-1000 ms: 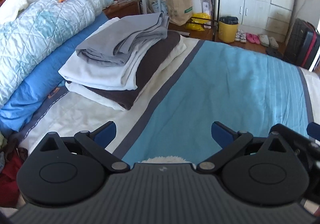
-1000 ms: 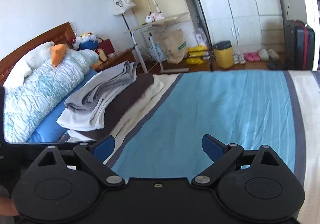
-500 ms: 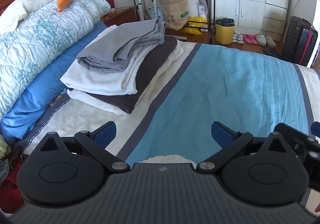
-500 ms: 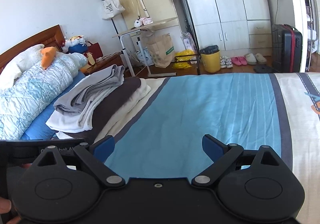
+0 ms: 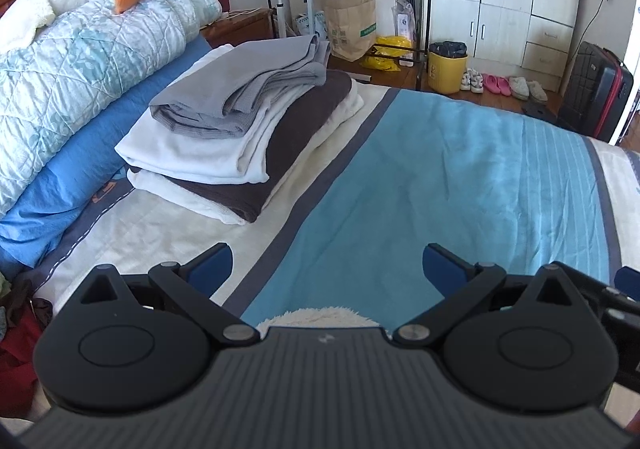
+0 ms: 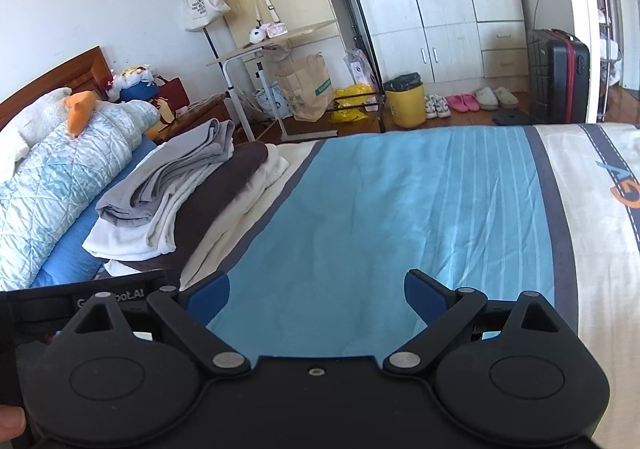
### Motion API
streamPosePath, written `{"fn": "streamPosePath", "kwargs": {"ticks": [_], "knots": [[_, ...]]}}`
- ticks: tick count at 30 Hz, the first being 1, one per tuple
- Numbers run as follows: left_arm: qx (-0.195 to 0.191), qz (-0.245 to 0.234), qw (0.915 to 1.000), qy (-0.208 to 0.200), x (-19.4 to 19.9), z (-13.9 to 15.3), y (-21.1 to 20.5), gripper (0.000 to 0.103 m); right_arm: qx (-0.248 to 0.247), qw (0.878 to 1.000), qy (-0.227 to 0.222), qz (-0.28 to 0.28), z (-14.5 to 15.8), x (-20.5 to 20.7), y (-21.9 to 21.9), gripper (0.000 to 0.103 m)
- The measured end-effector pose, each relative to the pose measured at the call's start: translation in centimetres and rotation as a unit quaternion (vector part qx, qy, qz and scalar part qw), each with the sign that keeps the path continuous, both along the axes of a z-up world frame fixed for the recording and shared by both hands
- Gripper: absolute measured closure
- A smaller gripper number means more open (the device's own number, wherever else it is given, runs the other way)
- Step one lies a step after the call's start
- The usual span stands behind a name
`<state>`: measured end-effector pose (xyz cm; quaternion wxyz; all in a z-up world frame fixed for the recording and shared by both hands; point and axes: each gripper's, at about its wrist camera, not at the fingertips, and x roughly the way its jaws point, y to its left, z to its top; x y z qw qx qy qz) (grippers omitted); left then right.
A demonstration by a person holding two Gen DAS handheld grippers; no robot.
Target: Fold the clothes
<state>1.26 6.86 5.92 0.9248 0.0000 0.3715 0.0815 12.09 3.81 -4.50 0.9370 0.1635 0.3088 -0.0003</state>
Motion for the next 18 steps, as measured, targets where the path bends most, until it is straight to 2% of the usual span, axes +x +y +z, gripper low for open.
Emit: {"fn": "streamPosePath", "kwargs": {"ticks": [4, 8, 13, 18], "knots": [[0.012, 0.006, 0.9999, 0.002, 0.1, -0.2, 0.1, 0.000, 0.006, 1.000, 0.007, -0.002, -0.4, 0.2, 0.0, 0.006], [-0.004, 0.008, 0.9999, 0.008, 0.3, -0.4, 0.5, 0.000, -0.016, 1.000, 0.008, 0.005, -0.4, 0.3, 0.4, 0.006], [0.024, 0.003, 0.9997, 0.008, 0.4, -0.2, 0.6, 0.000, -0.011, 1.000, 0.015, -0.001, -0.7, 0.4, 0.2, 0.006], [0.027, 0.003, 0.9995, 0.014, 0.9, -0.2, 1.0, 0.000, -0.020, 1.000, 0.004, 0.010, -0.5, 0.1, 0.4, 0.006]]}}
